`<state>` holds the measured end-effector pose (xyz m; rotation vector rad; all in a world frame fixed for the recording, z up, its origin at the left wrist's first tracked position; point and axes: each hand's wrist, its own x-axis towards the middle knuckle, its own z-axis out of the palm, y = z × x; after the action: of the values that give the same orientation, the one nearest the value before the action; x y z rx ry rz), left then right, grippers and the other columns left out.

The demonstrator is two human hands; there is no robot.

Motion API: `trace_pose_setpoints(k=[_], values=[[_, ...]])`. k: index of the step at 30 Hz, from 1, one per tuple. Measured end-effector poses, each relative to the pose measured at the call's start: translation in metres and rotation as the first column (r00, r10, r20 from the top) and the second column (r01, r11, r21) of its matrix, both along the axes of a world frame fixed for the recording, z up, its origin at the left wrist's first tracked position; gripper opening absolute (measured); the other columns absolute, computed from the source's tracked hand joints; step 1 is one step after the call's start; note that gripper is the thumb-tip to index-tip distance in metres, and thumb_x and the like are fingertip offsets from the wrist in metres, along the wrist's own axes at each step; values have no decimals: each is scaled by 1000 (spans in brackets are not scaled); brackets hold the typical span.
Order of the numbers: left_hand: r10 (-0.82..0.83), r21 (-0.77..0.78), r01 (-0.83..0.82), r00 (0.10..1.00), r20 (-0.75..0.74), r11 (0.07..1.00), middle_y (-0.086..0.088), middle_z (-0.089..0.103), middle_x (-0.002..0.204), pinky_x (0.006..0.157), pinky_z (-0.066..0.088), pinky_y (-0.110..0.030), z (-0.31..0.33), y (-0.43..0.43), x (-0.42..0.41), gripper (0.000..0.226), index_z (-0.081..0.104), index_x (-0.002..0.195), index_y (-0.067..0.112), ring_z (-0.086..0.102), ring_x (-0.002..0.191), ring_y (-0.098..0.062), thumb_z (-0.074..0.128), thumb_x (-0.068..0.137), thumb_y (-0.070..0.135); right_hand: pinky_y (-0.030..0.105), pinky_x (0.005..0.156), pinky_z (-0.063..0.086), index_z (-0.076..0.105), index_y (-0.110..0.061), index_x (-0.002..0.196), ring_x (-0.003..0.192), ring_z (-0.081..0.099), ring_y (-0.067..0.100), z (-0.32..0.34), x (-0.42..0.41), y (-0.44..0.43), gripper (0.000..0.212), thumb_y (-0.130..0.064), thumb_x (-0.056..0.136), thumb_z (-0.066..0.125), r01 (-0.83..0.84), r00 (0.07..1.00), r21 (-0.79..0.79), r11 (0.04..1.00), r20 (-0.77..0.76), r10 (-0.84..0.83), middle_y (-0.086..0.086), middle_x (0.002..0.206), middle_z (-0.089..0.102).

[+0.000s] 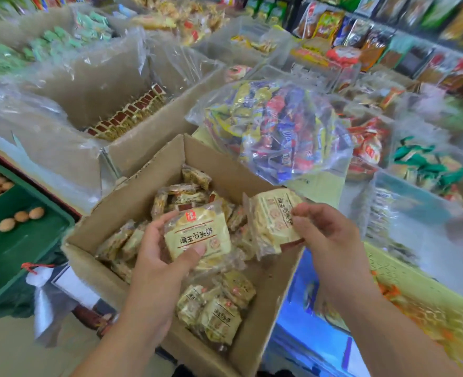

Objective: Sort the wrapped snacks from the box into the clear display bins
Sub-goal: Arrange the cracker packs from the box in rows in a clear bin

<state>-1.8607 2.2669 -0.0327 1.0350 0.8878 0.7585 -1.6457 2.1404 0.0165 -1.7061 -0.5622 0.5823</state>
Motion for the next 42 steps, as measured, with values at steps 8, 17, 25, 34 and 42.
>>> trace_pose_setpoints(k=[8, 17, 25, 34, 42], values=[[-25, -42, 21, 995, -99, 999, 12, 76, 107, 68, 59, -26, 3, -103, 99, 51, 62, 109, 54, 75, 95, -14, 81, 82, 15, 13, 64, 51, 71, -45, 110, 82, 73, 12, -1, 67, -102, 44, -15, 81, 55, -256, 959, -23, 967, -131, 250, -9, 104, 77], [-164, -84, 147, 956, -245, 986, 10, 73, 113, 85, 61, -49, 11, -191, 200, 48, 63, 110, 52, 75, 100, -21, 86, 82, 21, 6, 76, 47, 36, -64, 139, 101, 59, -10, 0, 162, -221, 78, -8, 92, 61, -380, 877, -360, 852, 152, 456, -46, 114, 50], [-382, -53, 392, 846, -372, 918, 22, 68, 114, 75, 51, -36, 20, -216, 276, 47, 58, 113, 61, 68, 97, -11, 84, 78, 43, 11, 91, 45, 45, -61, 134, 114, 56, -3, -32, 223, -271, 68, -28, 80, 69, -177, 856, -309, 934, 419, 301, -33, 131, 49], [-355, -42, 368, 852, -385, 929, 13, 62, 132, 89, 54, -41, -19, -206, 344, 55, 56, 116, 56, 67, 109, -15, 85, 70, 48, 6, 75, 41, 68, -44, 105, 103, 59, -1, -58, 294, -301, 19, -52, 88, 65, 150, 929, -141, 979, 359, -91, -25, 112, 56], [-399, -184, 359, 869, -291, 915, 7, 72, 122, 71, 61, -33, -58, -197, 358, 45, 63, 113, 53, 77, 97, -19, 80, 88, 20, 23, 52, 37, 52, -41, 87, 64, 58, 5, -95, 382, -281, 13, -42, 99, 57, 243, 955, -333, 911, 250, -163, -15, 70, 63]])
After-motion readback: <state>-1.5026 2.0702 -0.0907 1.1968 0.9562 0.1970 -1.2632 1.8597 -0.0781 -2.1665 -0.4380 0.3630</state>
